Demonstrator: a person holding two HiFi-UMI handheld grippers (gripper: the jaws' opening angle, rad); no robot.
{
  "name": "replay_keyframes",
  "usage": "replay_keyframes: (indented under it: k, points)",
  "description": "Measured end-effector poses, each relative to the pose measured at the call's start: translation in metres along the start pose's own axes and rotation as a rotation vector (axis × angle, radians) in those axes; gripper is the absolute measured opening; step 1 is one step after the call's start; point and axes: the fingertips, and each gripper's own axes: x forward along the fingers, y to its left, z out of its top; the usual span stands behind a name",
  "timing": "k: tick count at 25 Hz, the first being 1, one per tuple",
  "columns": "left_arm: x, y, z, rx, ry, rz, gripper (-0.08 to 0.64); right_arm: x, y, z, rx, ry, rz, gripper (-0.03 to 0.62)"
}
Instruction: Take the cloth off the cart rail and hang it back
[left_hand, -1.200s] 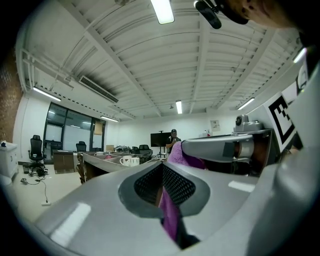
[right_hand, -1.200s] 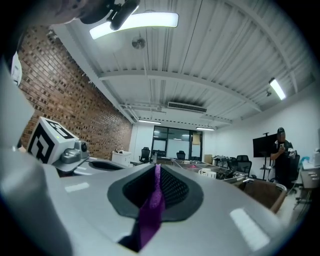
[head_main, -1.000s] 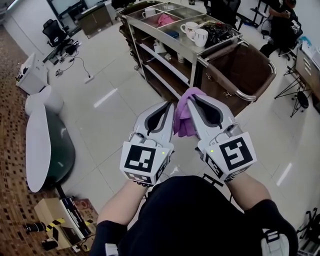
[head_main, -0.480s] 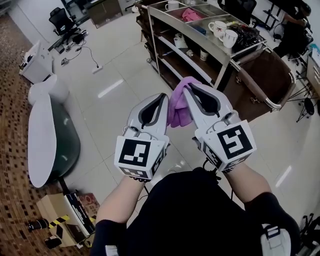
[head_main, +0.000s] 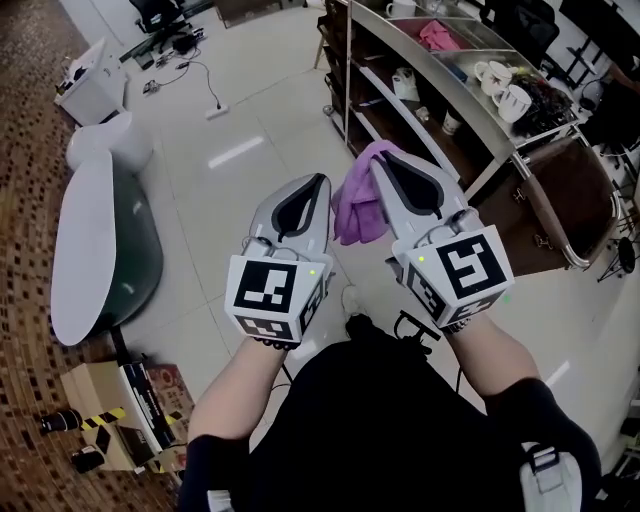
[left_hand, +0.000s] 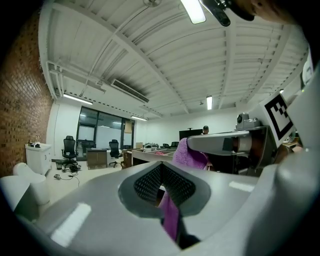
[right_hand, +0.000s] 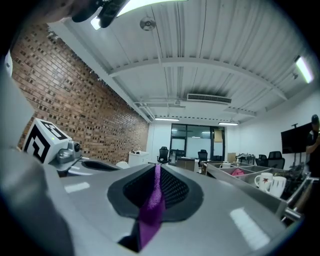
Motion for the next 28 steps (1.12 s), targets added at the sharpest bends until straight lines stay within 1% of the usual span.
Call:
replay_keyframes:
  k: [6,12,18,23,28]
  points:
    - [0.051,0.053,-0.019,0.008,0.018,0.050,-0.002,0.063,-0.031,-0.021,0.017,0.001,0.033,0.031]
    - [0.118,0.097,-0.040,0.015,0.049,0.088,-0.002,0.122,-0.080,-0.042,0.029,0.010,0.043,0.031]
    - [0.182,0.126,-0.063,0.014,0.088,0.114,-0.002,0.173,-0.136,-0.067,0.045,0.039,0.045,0.029]
    - [0.216,0.145,-0.094,0.022,0.131,0.122,-0.002,0.204,-0.167,-0.070,0.045,0.045,0.035,0.029]
    - [0.238,0.164,-0.125,0.029,0.170,0.123,-0.002,0.223,-0.184,-0.066,0.044,0.040,0.019,0.029]
